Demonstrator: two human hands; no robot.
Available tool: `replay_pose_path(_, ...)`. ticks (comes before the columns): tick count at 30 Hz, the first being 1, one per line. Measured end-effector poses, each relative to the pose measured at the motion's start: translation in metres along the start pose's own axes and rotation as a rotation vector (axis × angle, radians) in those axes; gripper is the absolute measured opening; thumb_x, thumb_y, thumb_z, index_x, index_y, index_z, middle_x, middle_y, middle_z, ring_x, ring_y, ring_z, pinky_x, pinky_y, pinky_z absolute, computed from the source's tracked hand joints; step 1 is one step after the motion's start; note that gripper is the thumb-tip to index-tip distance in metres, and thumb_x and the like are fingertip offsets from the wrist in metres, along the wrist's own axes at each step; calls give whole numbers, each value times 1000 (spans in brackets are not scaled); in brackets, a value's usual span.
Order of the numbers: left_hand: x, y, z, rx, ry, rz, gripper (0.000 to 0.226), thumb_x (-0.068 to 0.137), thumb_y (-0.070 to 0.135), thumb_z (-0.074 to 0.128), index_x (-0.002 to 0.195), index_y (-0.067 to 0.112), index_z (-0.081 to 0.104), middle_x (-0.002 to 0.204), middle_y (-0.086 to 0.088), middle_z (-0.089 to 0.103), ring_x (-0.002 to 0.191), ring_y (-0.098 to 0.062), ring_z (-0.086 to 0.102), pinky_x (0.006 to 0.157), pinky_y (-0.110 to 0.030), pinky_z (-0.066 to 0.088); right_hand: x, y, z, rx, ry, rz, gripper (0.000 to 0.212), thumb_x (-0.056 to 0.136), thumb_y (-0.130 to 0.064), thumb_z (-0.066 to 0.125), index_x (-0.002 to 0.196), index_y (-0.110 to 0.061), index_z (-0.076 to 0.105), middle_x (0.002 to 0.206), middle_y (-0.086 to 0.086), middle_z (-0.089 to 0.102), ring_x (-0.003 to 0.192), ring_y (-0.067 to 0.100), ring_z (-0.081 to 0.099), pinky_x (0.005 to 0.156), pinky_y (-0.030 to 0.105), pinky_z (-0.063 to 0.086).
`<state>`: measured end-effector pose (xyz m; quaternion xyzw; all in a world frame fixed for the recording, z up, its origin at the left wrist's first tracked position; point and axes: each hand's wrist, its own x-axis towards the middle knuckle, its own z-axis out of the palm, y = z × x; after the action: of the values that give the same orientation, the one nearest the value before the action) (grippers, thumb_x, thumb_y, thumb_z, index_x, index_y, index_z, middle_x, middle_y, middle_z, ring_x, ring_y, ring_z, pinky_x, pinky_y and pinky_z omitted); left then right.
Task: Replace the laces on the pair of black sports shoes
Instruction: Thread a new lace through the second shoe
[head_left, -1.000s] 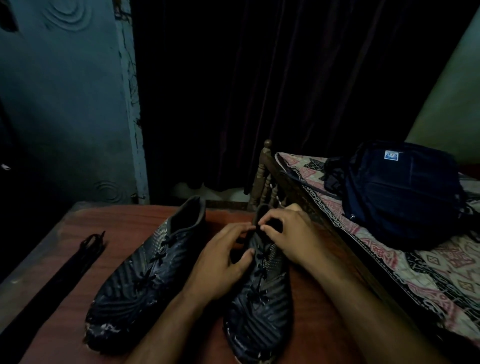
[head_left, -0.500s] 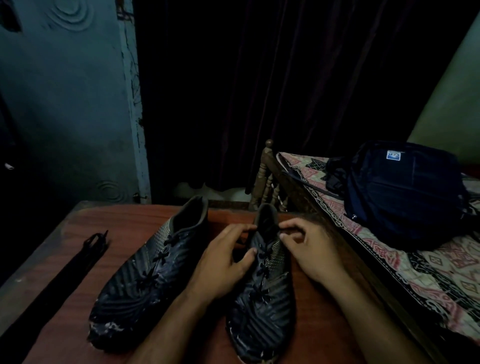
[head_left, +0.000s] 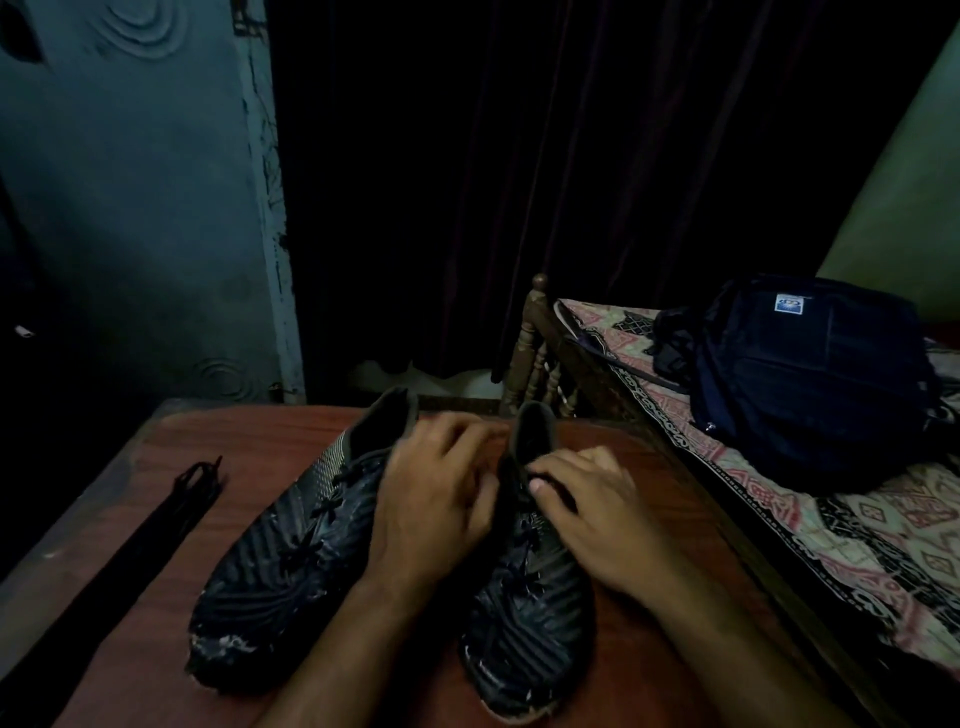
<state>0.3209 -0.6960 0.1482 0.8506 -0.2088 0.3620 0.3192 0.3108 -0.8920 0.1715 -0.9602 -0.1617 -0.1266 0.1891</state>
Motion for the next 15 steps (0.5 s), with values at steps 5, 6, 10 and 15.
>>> replay_pose_path(5,9,-12,-17,498,-128,-326,44,89,43,53,131,30,59,128,-2,57,111,-26,53,95,-49,36,-28,1,5,194,227,77,52,100,-57,31,140,-33,52,142,-24,47,131,-4,38,112,24,28)
replay_pose_path(6,9,-14,-18,536,-204,-379,48,89,44,53,135,31,56,132,-3,55,114,-27,52,95,-50,36,-39,-1,8,225,229,98,49,101,-57,33,141,-35,50,144,-27,43,134,-8,34,114,23,24)
replay_pose_path(10,7,-16,-19,575,-357,-396,56,94,32,57,148,32,41,151,-5,42,125,-31,48,96,-49,40,-82,-9,32,280,55,170,59,92,-74,32,145,-48,36,151,-37,23,138,-17,19,116,24,22)
replay_pose_path(15,8,-2,-16,513,-385,-348,39,96,23,56,135,25,58,138,-7,55,117,-32,56,90,-42,49,-87,-8,31,219,-35,146,63,93,-70,37,150,-45,32,156,-35,17,147,-1,16,124,30,14)
